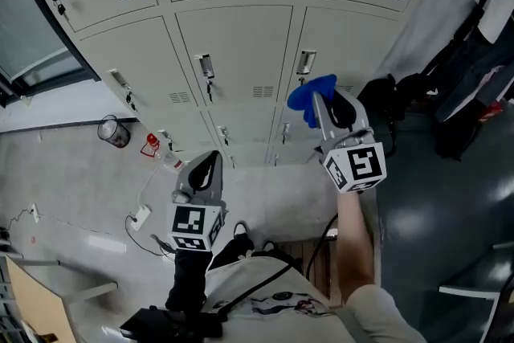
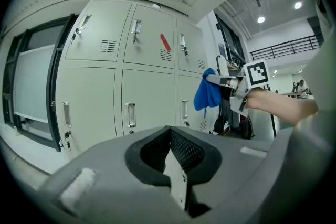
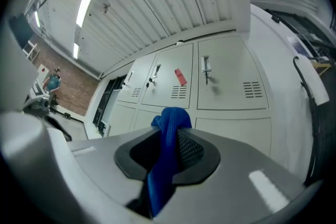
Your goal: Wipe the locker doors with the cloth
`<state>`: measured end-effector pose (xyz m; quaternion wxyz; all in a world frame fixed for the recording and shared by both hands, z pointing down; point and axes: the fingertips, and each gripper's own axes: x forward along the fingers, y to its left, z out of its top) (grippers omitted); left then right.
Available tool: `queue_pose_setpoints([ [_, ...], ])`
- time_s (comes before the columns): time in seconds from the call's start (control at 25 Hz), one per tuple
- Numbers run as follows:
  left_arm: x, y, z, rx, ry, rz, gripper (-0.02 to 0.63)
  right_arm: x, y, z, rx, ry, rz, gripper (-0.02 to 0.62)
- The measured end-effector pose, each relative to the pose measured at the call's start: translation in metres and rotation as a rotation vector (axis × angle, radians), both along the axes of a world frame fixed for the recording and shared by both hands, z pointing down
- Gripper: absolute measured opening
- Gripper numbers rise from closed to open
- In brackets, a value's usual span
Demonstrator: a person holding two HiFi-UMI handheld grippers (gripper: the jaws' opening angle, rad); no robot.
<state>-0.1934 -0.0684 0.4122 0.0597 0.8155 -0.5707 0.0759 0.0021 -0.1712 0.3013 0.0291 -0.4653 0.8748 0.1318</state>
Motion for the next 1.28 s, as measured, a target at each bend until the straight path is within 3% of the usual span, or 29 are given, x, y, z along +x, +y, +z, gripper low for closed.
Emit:
queue_pose_setpoints([
  [0.16, -0.024, -0.024, 0.003, 0.008, -0.002, 0.004, -0.008, -0.009, -0.058, -0.024, 0.075, 0.086, 0.057, 0.063],
  [0.4, -0.026, -0.046, 0.006, 0.013, -0.010, 0.025, -0.008, -0.022, -0.122, -0.035, 0.118, 0.218, 0.102, 0.063],
  [0.6, -0.016, -0.064, 0.004, 0.019, -0.016, -0.016, -0.008, -0.024, -0.165, -0.034, 0.121, 0.288, 0.083, 0.063],
  [0.76, 0.003, -0.076, -0.004, 0.027, -0.008, -0.043, -0.008, -0.017, -0.171, -0.035, 0.160, 0.348, 0.025, 0.064],
  [1.0, 0.024, -0.090, -0.009, 0.050, -0.017, -0.065, -0.008, 0.037, -0.179, -0.032, 0.168, 0.386, 0.073, 0.064],
  [1.28, 0.055, -0.104, -0.008, 0.050, 0.005, -0.030, -0.008, 0.117, -0.192, -0.027, 0.132, 0.425, 0.176, 0.064],
])
